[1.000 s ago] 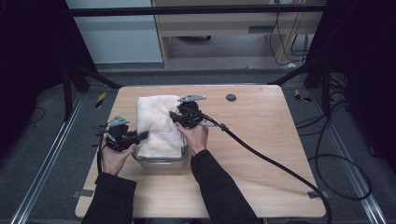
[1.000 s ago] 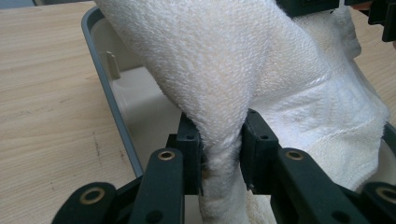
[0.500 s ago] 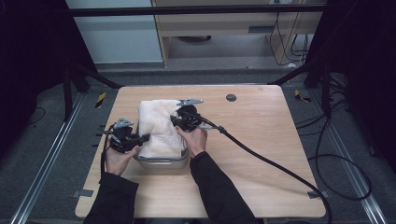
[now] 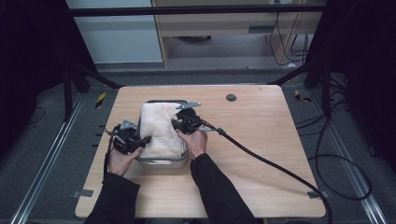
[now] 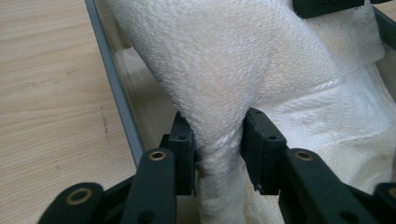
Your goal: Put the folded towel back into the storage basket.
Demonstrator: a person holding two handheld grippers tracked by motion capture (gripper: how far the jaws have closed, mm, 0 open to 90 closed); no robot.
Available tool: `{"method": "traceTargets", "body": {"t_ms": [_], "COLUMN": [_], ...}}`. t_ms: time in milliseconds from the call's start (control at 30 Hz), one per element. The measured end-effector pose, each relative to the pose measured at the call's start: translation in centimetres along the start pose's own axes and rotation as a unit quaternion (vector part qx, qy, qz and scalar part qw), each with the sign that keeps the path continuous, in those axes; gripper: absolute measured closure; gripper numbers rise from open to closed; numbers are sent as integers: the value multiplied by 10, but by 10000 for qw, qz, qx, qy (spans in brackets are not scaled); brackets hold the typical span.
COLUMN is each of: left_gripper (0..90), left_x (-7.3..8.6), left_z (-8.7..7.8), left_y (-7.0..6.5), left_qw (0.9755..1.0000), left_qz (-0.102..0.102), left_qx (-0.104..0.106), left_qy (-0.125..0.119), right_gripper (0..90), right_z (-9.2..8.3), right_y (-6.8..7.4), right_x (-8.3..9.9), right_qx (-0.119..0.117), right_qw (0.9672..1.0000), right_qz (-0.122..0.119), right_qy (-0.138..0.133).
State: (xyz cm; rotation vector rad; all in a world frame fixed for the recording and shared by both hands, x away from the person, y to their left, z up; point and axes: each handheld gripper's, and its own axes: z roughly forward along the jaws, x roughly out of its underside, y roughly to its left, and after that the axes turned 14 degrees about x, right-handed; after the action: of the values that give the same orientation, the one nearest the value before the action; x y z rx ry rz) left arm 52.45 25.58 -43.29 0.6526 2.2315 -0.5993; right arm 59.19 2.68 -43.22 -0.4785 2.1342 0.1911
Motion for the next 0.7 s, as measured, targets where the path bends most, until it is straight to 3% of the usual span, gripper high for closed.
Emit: {"method": "traceTargets", "body": {"t_ms": [433, 467, 700], "left_gripper": [553, 551, 521], "left_x": [-1, -2, -6], "left_z": [0, -3, -12], "left_y": [-1, -2, -6], "left_qw": [9999, 9996, 9988], "left_qz": [21, 135, 195], "left_qx": [-111, -219, -158], "left_qy": [-46, -136, -409], "right_gripper": [593, 584, 568], "right_z": [3, 2, -2], "right_y": [0, 0, -3], "right_x": [6, 5, 6], "right_qx": [43, 47, 85], "right_qw": [9998, 9997, 9996], "right_qz": [-160, -199, -257], "right_qy": [84, 92, 39]}}
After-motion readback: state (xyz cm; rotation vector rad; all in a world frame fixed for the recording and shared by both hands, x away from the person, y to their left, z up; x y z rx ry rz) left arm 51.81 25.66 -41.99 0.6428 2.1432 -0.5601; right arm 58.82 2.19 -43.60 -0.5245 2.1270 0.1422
